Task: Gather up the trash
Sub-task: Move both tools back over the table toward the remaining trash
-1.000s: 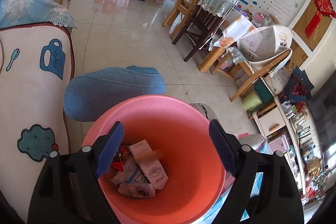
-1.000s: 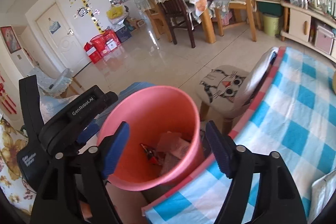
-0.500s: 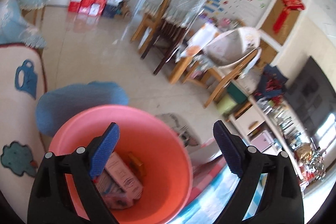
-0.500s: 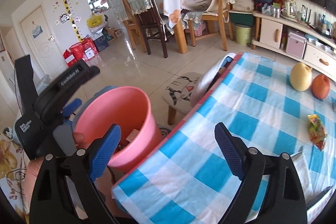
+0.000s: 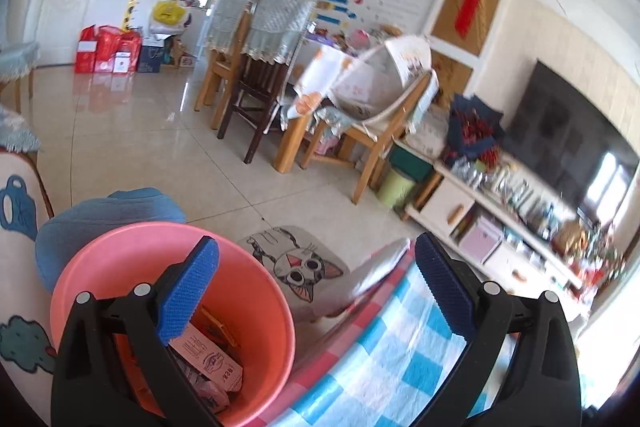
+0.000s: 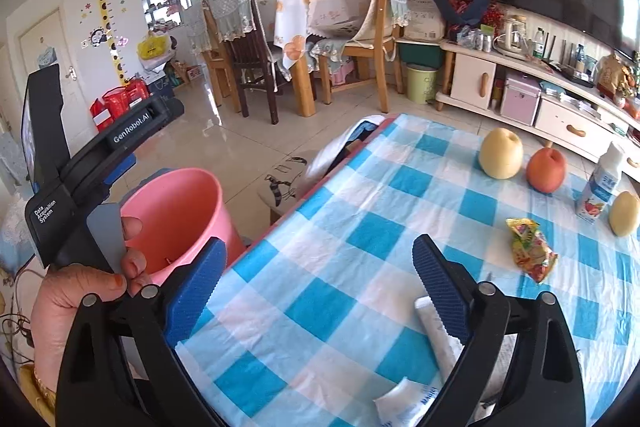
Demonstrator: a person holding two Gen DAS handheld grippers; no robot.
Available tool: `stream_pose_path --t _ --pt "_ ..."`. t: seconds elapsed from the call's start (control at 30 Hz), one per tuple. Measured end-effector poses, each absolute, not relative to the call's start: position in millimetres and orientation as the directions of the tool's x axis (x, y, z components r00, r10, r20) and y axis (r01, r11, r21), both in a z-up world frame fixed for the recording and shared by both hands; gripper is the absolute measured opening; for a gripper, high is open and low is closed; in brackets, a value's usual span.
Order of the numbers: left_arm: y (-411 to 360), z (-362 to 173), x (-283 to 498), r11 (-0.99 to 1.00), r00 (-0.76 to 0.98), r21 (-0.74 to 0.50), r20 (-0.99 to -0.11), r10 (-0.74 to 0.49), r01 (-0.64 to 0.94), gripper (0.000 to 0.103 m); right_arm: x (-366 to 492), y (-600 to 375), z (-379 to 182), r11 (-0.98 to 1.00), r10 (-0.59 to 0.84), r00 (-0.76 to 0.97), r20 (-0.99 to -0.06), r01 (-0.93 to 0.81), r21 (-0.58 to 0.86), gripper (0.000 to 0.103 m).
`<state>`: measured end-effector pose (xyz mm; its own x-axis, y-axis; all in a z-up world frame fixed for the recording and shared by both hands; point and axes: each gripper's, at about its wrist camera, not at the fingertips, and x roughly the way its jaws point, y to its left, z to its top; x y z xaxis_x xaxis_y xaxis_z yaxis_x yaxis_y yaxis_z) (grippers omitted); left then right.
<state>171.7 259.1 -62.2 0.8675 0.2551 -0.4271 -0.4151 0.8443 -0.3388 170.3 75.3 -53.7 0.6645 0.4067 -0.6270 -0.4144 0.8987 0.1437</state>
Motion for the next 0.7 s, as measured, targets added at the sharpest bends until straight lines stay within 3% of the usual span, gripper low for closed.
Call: stream_pose_path --t 0.13,0.37,0.7 --pt "243.7 -64.9 181.7 0.876 0.85 -0.273 -0.47 0.239 -0.397 0.099 168.8 60.7 -53.2 0.906 0.395 0.67 -0.628 -0.397 0.147 0.094" --pt "222.6 -65.2 182.5 0.919 0.883 -0.218 -0.415 0.218 -0.329 0.099 163.0 43.5 -49.9 0.915 0.376 0.681 -0.628 -0.378 0.137 0.094" --pt "184.2 -64.4 189.7 0.97 0.901 -0.117 -0.407 0.15 -0.215 0.099 153.0 9.7 -47.4 0.934 0.333 0.709 -0.622 -0.338 0.114 0.095"
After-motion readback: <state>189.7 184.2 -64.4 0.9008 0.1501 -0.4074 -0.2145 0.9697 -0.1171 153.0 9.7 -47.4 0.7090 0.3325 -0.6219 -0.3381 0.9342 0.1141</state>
